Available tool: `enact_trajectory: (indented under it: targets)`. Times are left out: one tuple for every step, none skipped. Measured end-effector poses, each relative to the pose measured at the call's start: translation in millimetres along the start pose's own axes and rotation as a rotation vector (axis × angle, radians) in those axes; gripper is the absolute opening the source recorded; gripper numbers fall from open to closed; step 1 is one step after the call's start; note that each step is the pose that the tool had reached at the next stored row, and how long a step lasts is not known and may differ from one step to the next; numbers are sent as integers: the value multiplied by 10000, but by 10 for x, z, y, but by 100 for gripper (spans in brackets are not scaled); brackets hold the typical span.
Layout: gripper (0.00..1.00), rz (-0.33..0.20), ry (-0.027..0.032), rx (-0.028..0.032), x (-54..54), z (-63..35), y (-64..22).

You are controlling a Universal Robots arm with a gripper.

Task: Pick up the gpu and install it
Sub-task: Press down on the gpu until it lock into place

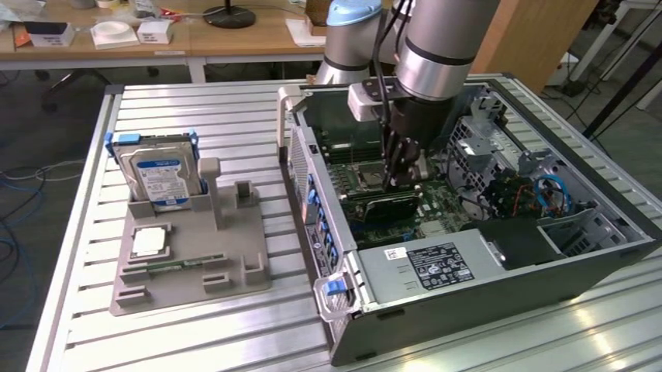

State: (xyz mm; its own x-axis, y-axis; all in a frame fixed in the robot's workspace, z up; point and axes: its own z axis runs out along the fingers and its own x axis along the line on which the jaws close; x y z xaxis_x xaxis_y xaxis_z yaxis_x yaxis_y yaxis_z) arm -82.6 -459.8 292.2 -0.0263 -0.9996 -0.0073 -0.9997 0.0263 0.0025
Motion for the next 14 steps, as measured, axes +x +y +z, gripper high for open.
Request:
enact_trajectory:
  targets:
    - [11, 0, 6, 0, 0, 11, 0]
    - [11, 0, 7, 0, 0, 12, 0]
    - [11, 0, 8, -1, 0, 13, 0]
    - [11, 0, 7, 0, 0, 15, 0]
    - [11, 0, 8, 0, 0, 18, 0]
    - [11, 0, 9, 0, 0, 18, 0]
    - [11, 1, 10, -1, 0, 18, 0]
    - [11, 0, 13, 0, 0, 26, 0]
    - [11, 0, 21, 0, 0, 34, 0]
    - [11, 0, 22, 0, 0, 35, 0]
    - [11, 0, 24, 0, 0, 36, 0]
    - [11, 0, 25, 0, 0, 37, 0]
    - [11, 0, 26, 0, 0, 37, 0]
    - [11, 0, 27, 0, 0, 38, 0]
